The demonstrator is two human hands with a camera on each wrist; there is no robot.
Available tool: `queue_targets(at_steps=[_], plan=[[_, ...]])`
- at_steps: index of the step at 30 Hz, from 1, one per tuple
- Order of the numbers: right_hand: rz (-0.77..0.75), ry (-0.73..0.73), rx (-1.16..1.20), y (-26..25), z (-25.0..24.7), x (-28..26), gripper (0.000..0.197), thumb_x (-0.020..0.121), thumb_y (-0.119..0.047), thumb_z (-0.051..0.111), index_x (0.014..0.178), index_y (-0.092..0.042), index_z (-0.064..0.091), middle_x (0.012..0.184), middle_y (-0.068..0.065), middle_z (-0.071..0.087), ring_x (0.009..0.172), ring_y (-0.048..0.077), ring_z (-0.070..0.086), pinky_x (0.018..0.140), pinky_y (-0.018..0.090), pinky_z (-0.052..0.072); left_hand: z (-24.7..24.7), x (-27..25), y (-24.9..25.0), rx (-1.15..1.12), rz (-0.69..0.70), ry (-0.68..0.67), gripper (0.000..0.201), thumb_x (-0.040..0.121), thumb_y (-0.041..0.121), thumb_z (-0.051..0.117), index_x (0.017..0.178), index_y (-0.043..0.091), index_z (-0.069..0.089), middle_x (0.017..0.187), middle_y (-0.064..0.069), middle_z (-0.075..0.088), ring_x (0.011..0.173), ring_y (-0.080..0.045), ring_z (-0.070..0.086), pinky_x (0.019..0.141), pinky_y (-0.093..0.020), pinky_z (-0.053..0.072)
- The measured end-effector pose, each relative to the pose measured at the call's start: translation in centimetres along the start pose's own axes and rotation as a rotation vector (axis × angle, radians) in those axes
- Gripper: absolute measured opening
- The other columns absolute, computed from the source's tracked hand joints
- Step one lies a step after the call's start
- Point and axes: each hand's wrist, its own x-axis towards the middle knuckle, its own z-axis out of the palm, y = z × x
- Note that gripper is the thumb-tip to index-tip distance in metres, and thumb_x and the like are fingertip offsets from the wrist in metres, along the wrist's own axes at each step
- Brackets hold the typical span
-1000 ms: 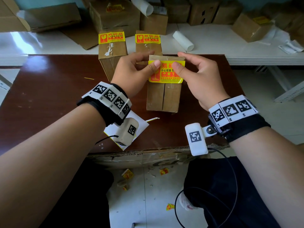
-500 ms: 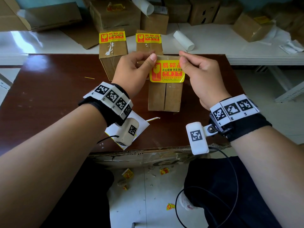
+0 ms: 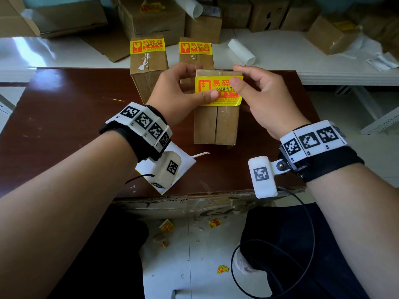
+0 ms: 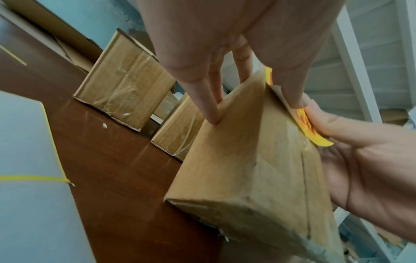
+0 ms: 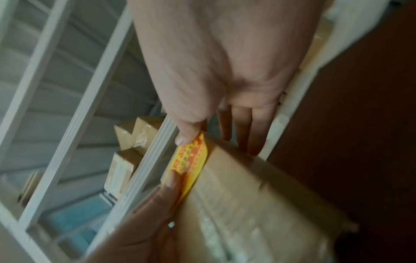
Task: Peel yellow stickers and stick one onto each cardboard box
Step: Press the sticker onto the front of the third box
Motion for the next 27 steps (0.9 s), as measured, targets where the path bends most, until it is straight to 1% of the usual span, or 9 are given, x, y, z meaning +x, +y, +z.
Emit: queue_targets(at_steps=[2, 6, 8, 12, 14, 16, 19, 23, 27], plan=[[-0.017, -0.031, -0.020, 0.0, -0.5, 0.0, 0.059, 0.090, -0.059, 0.073, 0.144, -0.035, 0.068, 0.140, -0.012, 0.070, 0.135, 0.010, 0.064, 0.115, 0.052, 0.053, -0.1, 0.1, -0.1, -0.040, -0.006, -0.005, 0.067, 0.081, 0.020, 0.091, 0.139, 0.008, 0.060, 0.129, -0.002, 0.069, 0.091, 0.012, 0.071, 0.077, -0.010, 0.056], [-0.005, -0.076, -0.036, -0.1, -1.2, -0.2, 0.060, 0.089, -0.054, 0.079, 0.145, -0.038, 0.066, 0.139, -0.017, 0.070, 0.136, 0.009, 0.063, 0.115, 0.055, 0.053, -0.5, 0.2, -0.4, -0.111, -0.031, -0.044, 0.070, 0.078, 0.013, 0.091, 0.141, 0.008, 0.061, 0.133, -0.001, 0.069, 0.105, -0.004, 0.074, 0.085, -0.020, 0.060], [-0.007, -0.085, -0.020, -0.2, -1.3, -0.3, 0.061, 0.088, -0.045, 0.084, 0.146, -0.034, 0.066, 0.138, -0.015, 0.070, 0.134, 0.012, 0.065, 0.113, 0.054, 0.055, -0.7, 0.1, -0.4, -0.140, -0.044, -0.063, 0.070, 0.078, 0.009, 0.090, 0.142, 0.007, 0.061, 0.134, 0.000, 0.069, 0.108, -0.005, 0.074, 0.086, -0.022, 0.060], [-0.014, -0.131, 0.000, -0.5, -1.5, -0.6, 0.063, 0.094, -0.018, 0.085, 0.151, -0.026, 0.061, 0.142, -0.009, 0.065, 0.118, 0.017, 0.076, 0.105, 0.042, 0.062, -1.0, 0.2, -0.4, -0.152, -0.037, -0.086, 0.078, 0.074, 0.016, 0.091, 0.146, 0.009, 0.059, 0.139, 0.001, 0.067, 0.116, -0.008, 0.072, 0.091, -0.025, 0.061], [-0.033, -0.159, 0.010, -0.7, -1.6, -0.8, 0.068, 0.094, -0.009, 0.083, 0.155, -0.022, 0.057, 0.146, -0.004, 0.063, 0.123, 0.019, 0.074, 0.105, 0.038, 0.062, -1.2, 0.2, -0.3, -0.142, -0.037, -0.100, 0.080, 0.072, 0.020, 0.091, 0.146, 0.011, 0.060, 0.136, 0.009, 0.066, 0.116, -0.005, 0.071, 0.093, -0.025, 0.061], [-0.045, -0.184, 0.014, -0.9, -1.6, -0.9, 0.072, 0.093, -0.002, 0.082, 0.157, -0.020, 0.053, 0.148, -0.002, 0.061, 0.132, 0.017, 0.069, 0.106, 0.034, 0.061, -1.4, 0.2, -0.2, -0.134, -0.045, -0.117, 0.079, 0.074, 0.016, 0.090, 0.147, 0.012, 0.060, 0.131, 0.019, 0.065, 0.115, 0.000, 0.070, 0.093, -0.023, 0.060], [-0.037, -0.226, 0.019, -1.0, -1.8, -0.9, 0.075, 0.092, 0.002, 0.081, 0.158, -0.021, 0.053, 0.145, -0.009, 0.059, 0.127, 0.007, 0.070, 0.108, 0.030, 0.058, -1.9, 0.4, -0.3, -0.113, -0.037, -0.172, 0.084, 0.073, 0.015, 0.090, 0.150, 0.012, 0.056, 0.131, 0.026, 0.062, 0.121, 0.000, 0.068, 0.098, -0.023, 0.058], [-0.004, -0.271, 0.019, -0.8, -2.1, -0.7, 0.080, 0.091, 0.005, 0.080, 0.160, -0.022, 0.049, 0.140, -0.021, 0.053, 0.109, -0.025, 0.062, 0.099, 0.014, 0.055, -2.3, 0.8, -0.8, -0.091, -0.020, -0.244, 0.085, 0.080, 0.002, 0.086, 0.155, 0.011, 0.049, 0.151, 0.014, 0.055, 0.134, -0.008, 0.061, 0.109, -0.028, 0.053], [0.004, -0.279, 0.035, -0.6, -2.2, -0.5, 0.083, 0.091, 0.007, 0.080, 0.161, -0.023, 0.048, 0.150, -0.012, 0.052, 0.115, -0.028, 0.057, 0.109, 0.022, 0.054, -2.7, 1.0, -1.5, -0.089, -0.014, -0.296, 0.083, 0.085, -0.004, 0.081, 0.158, 0.011, 0.044, 0.165, 0.007, 0.042, 0.143, -0.014, 0.054, 0.116, -0.034, 0.049]])
